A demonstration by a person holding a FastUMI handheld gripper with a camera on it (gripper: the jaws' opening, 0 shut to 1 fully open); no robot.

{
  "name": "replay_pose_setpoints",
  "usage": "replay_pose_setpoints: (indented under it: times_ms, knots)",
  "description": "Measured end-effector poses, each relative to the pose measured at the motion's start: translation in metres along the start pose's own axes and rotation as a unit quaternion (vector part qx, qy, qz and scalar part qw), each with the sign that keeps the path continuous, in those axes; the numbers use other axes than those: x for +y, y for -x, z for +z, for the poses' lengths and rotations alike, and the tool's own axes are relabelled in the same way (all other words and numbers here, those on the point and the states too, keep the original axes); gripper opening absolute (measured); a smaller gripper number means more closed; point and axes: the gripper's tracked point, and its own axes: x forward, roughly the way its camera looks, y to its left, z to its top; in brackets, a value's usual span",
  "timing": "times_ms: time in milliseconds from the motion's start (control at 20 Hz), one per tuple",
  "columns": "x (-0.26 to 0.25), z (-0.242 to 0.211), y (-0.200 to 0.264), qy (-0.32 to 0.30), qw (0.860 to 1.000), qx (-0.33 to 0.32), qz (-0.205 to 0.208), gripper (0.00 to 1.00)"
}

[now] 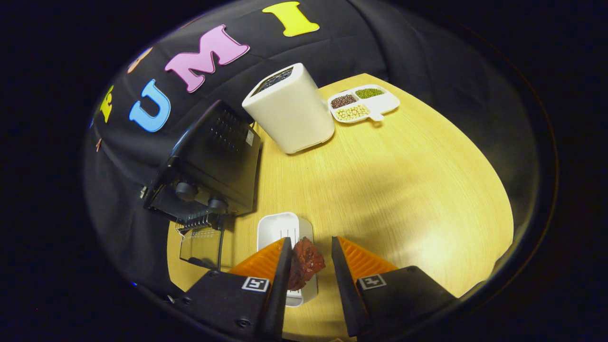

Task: Open the toaster oven, put the food inside, and close the toaster oven door.

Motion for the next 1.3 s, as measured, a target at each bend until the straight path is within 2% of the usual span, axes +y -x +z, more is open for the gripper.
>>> replay_pose_setpoints:
  times_ms: [150,300,500,850,1150,1300]
  knots:
    - [0.004,-0.003,-0.001,-0.015,1.000,0.019,0.003,0.37]
    - [0.012,-0.008,0.002,-0.040,0.998,0.048,0.020,0.32]
    - [0.020,0.003,0.006,-0.062,0.997,0.035,0.032,0.19]
    - [0.040,0.018,0.044,-0.058,0.998,-0.008,0.032,0.17]
    - [0.107,0.004,0.087,-0.049,0.996,-0.043,0.059,0.16]
    - [0.149,-0.012,0.099,-0.054,0.993,-0.062,0.089,0.16]
